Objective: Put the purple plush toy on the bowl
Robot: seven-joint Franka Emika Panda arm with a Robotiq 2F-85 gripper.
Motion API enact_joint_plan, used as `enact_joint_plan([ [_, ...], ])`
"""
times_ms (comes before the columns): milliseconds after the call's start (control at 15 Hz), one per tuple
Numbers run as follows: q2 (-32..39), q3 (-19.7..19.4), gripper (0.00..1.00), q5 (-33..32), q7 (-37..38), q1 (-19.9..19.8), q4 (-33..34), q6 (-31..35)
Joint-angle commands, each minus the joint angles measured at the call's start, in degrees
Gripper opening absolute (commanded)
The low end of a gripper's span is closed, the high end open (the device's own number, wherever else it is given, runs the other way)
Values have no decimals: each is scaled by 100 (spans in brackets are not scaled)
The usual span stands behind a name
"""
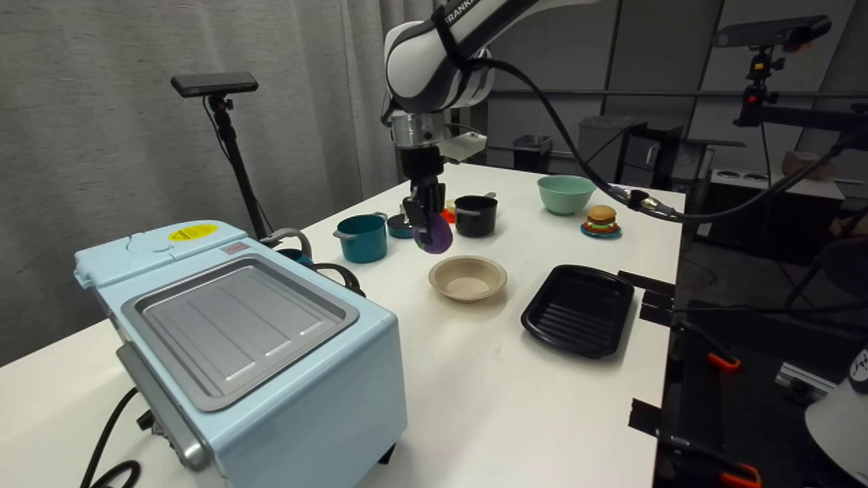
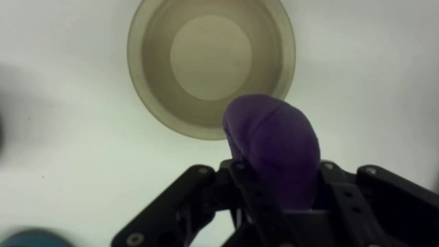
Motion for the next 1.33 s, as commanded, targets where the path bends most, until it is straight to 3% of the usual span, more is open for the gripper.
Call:
enact_joint_plan([
  [0,-73,-107,7,-145,-129,31,-541,107],
  [600,323,-264,7,-814,147,152,-962,749],
  [667,355,-261,53,-808,149,139,-967,804],
  [800,372,-243,61,-756,126,118,-967,846],
  [1133,396,-183,99,-647,50,65,-987,1022],
  [1267,421,-174,100,-626,46,57,-1000,1150],
])
